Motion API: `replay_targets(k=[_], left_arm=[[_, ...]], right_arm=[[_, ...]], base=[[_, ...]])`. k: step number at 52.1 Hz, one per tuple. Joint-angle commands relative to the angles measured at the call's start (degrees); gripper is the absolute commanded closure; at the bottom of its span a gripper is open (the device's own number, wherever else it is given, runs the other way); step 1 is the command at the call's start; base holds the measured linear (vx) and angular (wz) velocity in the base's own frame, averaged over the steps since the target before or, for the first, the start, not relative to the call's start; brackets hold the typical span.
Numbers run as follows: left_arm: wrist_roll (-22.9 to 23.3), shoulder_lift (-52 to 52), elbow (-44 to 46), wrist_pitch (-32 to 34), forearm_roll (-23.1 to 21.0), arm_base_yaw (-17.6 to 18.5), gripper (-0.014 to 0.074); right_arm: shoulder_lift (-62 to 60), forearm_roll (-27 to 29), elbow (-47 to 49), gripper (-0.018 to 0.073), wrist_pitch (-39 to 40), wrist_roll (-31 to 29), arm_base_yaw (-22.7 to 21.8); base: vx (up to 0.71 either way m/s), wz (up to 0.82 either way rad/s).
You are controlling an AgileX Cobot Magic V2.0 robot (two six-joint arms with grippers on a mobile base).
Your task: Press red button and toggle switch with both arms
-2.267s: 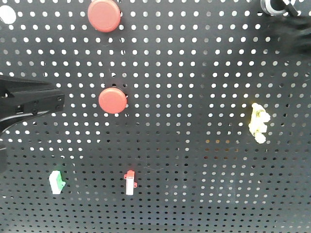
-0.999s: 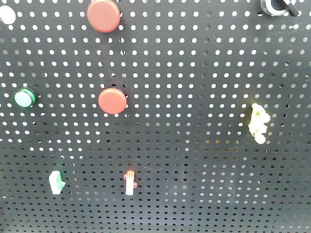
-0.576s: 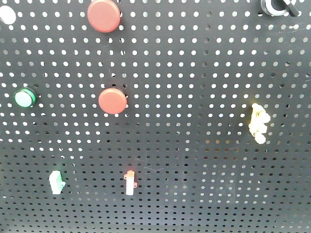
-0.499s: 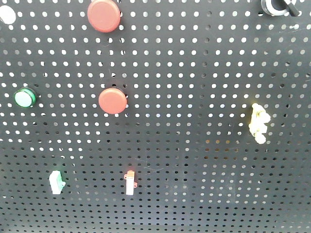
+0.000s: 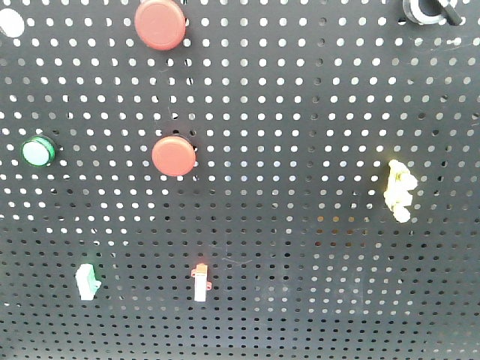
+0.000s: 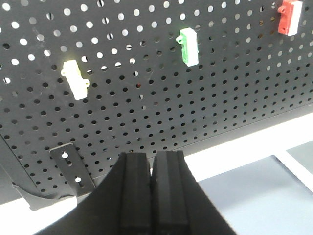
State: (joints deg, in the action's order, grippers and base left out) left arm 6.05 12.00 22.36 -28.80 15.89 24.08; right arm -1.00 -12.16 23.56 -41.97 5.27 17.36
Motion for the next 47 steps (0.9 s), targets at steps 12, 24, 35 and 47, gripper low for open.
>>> replay_targets(k=[12,24,35,47], left_arm=[[-5.27,0.27,-0.60,8.50,0.02,-2.52,0.0595],[-14.11,-3.27,-13.47,28.27,-14.46,-14.32,0.0595],[-10.41,-10.67,-26.26,36.07,-18.59,-19.13,0.0595],[-9.56,-13.62,-25.89,30.74,-17.10,-19.38,0.0595]], right_arm=[[0.37,-0.88,1.36,0.0562,3.84,-0.55,-0.39],[0.37,-0.88,1.36,0.0562,3.80,-0.55,-0.39],[0.37,-0.88,1.36,0.0562,3.80,-0.55,-0.39],[0.37,-0.88,1.36,0.0562,3.80,-0.55,-0.39]], base=[[0.00,0.00],[0.00,0.00],[0.00,0.00],[0.00,0.00]])
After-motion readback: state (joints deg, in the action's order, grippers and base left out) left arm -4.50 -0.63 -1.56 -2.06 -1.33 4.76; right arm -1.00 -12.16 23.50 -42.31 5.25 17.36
